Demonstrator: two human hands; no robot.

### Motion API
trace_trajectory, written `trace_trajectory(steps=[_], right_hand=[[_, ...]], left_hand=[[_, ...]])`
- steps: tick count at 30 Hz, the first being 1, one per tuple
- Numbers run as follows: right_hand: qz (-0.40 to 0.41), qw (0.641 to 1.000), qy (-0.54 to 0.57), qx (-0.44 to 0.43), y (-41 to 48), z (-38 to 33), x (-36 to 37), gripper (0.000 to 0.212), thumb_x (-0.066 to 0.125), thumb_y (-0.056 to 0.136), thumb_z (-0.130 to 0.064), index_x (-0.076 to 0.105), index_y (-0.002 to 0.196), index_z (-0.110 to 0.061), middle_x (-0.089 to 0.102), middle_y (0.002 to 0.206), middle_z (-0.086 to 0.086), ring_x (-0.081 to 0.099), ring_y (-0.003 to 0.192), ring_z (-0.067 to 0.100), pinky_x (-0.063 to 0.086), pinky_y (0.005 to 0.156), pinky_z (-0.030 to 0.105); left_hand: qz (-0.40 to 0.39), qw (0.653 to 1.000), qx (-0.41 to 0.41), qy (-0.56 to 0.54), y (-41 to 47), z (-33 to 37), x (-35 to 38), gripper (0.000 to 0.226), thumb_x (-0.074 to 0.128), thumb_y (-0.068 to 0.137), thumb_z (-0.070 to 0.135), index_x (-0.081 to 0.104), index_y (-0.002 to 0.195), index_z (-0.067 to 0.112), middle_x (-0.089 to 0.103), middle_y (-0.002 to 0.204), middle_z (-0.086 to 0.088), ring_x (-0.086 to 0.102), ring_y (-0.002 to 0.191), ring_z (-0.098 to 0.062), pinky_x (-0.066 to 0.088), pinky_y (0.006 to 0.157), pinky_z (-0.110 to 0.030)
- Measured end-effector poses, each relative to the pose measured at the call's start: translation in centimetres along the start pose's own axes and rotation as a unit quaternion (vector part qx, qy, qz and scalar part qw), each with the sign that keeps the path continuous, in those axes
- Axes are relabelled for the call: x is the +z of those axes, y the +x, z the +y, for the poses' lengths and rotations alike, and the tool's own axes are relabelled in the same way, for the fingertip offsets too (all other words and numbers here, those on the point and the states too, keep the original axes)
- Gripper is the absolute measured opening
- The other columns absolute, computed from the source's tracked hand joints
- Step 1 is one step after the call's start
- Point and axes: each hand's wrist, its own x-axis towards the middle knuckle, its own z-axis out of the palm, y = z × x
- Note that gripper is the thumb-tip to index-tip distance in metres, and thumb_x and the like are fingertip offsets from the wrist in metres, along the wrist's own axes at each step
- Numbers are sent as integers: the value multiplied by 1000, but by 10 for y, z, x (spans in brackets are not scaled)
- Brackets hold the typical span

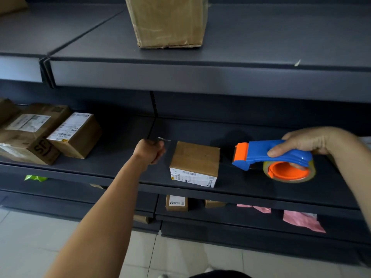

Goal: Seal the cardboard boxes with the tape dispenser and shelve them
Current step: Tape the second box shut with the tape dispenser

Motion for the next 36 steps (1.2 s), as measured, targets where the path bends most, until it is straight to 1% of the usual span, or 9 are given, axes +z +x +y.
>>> trace_trajectory(steps=[7,10,15,17,22,27,31,34,36], right_hand=[[10,999,-39,35,6,-11,-8,90,85,15,-69,70,76,-5,66,67,14,59,50,18,47,51,22],[10,997,-51,56,12,-12,-7,83,84,17,-68,70,72,-8,68,65,10,59,50,16,47,51,22],[19,996,-51,77,23,-23,8,38,79,62,-45,67,70,-10,67,55,3,58,41,11,44,44,17],[27,995,-46,82,28,-28,13,31,72,78,-39,66,70,-9,66,52,1,56,38,10,43,43,15],[39,992,-77,87,43,-34,22,40,79,65,-47,69,75,-10,70,64,6,60,48,15,46,49,18],[37,989,-115,83,49,-50,23,32,74,76,-41,68,76,-9,69,60,4,60,48,15,47,52,20],[33,986,-139,86,49,-57,23,31,74,77,-39,66,76,-8,67,59,4,59,44,14,46,49,19],[32,985,-146,87,49,-58,24,31,73,78,-40,65,76,-9,67,64,4,59,49,14,46,51,20],[34,985,-147,87,50,-59,26,32,73,78,-41,65,75,-10,67,61,3,59,48,13,46,50,20]], left_hand=[[-4,1000,-10,-3,4,-3,8,31,50,99,18,55,70,9,56,46,4,43,28,2,32,32,-10],[-11,999,-15,30,6,-8,12,35,49,100,18,56,66,10,53,53,0,44,38,-6,32,34,-14],[-35,997,-29,55,11,-21,22,35,48,99,18,53,66,10,47,55,-4,40,45,-13,31,36,-15],[-37,996,-40,68,12,-25,26,33,50,98,21,53,69,8,47,56,-6,41,45,-16,32,36,-16],[-27,991,-66,113,14,-24,30,40,51,98,32,53,69,5,49,54,-7,44,38,-15,36,33,-16],[-40,987,-76,139,7,-19,32,44,47,98,38,54,72,2,50,54,-9,42,27,-11,33,30,-15],[-20,980,-91,176,6,-30,31,18,49,94,15,56,83,2,57,72,-14,53,50,-22,39,36,-21],[44,975,2,216,3,-36,31,7,54,87,12,60,86,8,64,88,-12,56,71,-24,38,51,-23],[70,986,66,133,-5,-26,33,15,52,90,13,66,85,12,66,87,-7,58,78,-23,40,61,-25]])
